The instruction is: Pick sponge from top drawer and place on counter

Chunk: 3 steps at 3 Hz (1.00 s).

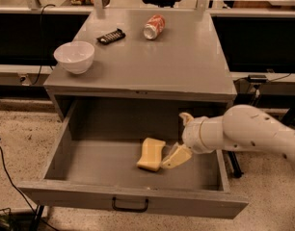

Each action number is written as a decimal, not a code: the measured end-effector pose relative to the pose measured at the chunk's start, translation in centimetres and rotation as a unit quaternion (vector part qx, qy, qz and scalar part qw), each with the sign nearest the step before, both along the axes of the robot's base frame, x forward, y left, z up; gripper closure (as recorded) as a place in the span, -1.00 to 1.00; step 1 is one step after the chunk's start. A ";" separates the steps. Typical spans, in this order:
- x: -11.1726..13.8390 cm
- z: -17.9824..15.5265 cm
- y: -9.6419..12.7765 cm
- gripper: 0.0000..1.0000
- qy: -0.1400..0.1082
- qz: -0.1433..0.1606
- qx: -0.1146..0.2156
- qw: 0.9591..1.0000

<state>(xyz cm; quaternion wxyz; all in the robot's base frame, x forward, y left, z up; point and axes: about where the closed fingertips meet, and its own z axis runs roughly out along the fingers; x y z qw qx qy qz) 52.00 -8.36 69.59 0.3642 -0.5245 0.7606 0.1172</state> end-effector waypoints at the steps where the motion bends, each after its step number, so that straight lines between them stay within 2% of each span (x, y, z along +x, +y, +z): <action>1: -0.3 -1.9 2.6 -1.00 -0.012 0.020 0.016 1.000; 2: -0.6 -3.6 4.2 -1.00 -0.007 0.041 0.046 0.998; 3: -1.3 -6.1 5.2 -1.00 0.009 0.065 0.057 0.996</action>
Offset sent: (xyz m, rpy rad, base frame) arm -0.0106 0.0572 -0.0587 0.1692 0.0096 0.1355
